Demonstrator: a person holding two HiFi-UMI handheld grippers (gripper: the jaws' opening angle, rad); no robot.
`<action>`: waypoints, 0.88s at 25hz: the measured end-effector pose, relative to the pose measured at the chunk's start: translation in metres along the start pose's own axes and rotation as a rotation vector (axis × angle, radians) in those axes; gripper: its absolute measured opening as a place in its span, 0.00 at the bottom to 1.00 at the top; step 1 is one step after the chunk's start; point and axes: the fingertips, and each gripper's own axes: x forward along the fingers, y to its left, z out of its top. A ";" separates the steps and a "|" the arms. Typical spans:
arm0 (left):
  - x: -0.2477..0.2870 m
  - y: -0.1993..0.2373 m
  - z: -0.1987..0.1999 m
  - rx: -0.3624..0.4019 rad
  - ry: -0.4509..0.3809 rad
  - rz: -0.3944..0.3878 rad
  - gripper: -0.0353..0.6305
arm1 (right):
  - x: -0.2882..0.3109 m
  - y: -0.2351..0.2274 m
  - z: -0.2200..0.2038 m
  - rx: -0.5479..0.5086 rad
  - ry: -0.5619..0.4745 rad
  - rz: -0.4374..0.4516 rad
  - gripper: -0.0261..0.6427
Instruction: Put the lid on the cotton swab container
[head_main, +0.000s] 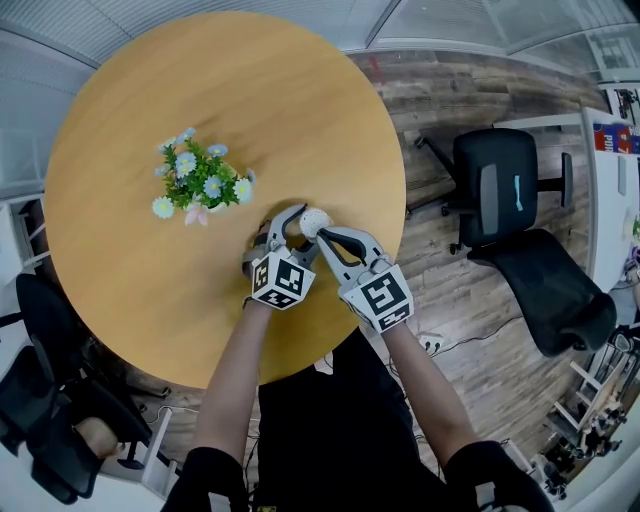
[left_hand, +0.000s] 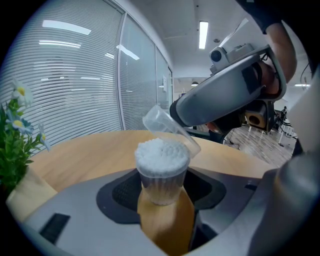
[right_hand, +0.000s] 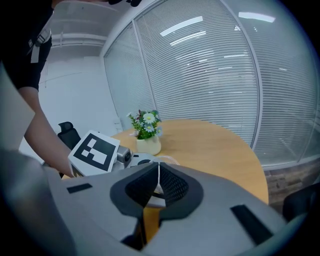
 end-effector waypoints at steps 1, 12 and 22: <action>0.000 0.000 0.000 0.000 0.001 0.000 0.44 | 0.002 0.000 0.000 0.008 0.001 0.001 0.05; -0.001 -0.001 0.001 -0.001 0.001 0.000 0.44 | 0.016 -0.006 0.003 0.031 0.020 -0.012 0.05; 0.000 0.000 0.000 -0.001 0.001 0.000 0.44 | 0.028 -0.008 0.000 0.009 0.073 -0.030 0.05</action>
